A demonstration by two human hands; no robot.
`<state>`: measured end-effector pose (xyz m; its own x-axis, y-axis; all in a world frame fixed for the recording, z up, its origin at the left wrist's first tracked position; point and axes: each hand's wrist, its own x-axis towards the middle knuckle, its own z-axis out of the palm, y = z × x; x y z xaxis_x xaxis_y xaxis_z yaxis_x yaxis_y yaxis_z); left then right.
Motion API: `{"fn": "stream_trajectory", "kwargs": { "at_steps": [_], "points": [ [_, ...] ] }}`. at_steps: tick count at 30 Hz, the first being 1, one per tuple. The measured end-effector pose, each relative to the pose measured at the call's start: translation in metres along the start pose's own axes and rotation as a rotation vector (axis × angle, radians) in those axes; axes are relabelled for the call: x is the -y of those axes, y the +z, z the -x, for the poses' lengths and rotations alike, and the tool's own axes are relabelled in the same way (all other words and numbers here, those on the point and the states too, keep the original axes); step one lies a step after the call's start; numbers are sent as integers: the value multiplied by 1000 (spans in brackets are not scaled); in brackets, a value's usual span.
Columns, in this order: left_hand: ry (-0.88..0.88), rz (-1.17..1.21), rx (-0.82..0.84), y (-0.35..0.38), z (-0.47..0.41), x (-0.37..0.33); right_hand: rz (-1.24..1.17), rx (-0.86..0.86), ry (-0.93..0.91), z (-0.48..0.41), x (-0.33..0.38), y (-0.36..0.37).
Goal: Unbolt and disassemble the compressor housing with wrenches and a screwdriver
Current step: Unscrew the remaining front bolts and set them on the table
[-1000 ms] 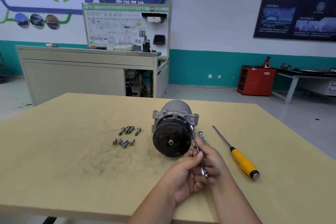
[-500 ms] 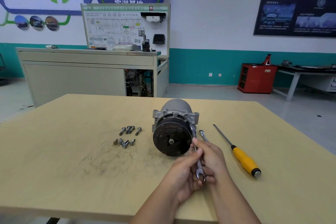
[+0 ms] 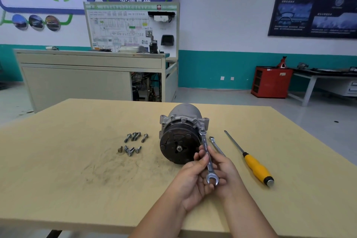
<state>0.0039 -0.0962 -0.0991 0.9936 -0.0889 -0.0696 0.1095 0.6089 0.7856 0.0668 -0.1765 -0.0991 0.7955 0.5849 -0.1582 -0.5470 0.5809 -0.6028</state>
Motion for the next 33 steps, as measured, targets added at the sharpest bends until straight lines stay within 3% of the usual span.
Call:
{"fn": "stream_trajectory", "kwargs": {
  "at_steps": [11, 24, 33],
  "points": [
    [34, 56, 53, -2, -5, 2, -111, 19, 90, 0, 6, 6],
    [33, 73, 47, -3, -2, 2, -12, -20, 78, -4, 12, 12],
    [29, 101, -1, -5, 2, -7, 493, -168, 55, 2, 8, 28]
  ]
}}
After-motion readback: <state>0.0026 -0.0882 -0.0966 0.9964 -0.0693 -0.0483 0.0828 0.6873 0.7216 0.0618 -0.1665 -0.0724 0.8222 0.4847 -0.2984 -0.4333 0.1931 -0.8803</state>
